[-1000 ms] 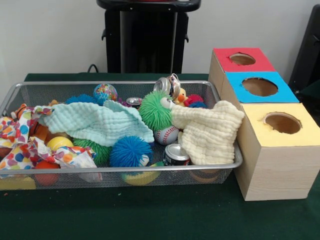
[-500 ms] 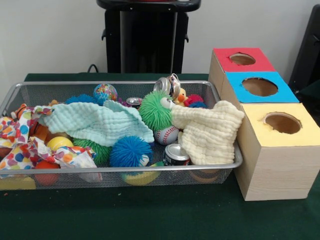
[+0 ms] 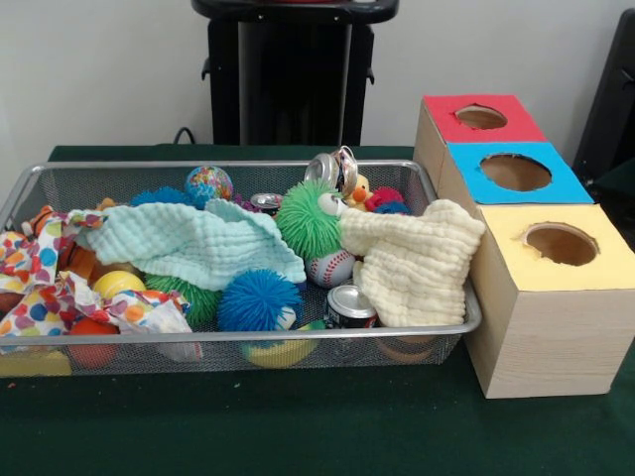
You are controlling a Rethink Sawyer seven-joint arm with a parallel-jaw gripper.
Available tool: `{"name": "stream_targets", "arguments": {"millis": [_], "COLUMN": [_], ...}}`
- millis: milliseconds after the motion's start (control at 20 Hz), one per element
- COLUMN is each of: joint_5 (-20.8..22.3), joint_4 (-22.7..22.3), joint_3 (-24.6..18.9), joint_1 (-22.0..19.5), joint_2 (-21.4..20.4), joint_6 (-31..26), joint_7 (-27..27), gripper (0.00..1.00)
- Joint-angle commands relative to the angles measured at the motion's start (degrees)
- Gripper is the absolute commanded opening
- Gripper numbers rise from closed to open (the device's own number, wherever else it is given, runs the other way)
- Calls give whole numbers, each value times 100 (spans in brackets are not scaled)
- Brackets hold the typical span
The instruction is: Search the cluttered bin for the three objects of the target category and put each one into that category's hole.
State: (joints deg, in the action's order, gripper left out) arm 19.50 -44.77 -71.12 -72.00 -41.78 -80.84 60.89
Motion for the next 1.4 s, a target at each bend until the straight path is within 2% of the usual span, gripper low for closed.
{"name": "stream_targets", "arguments": {"millis": [50, 750, 1400], "joint_5": [-119, -332, -653], "joint_4": [-258, -313, -986], "joint_3": [563, 804, 923], "joint_1": [186, 289, 223], "joint_2": [-9, -78, -207], "joint_6": [149, 294, 940], "joint_7": [9, 80, 164], "gripper": [0, 0, 0]}}
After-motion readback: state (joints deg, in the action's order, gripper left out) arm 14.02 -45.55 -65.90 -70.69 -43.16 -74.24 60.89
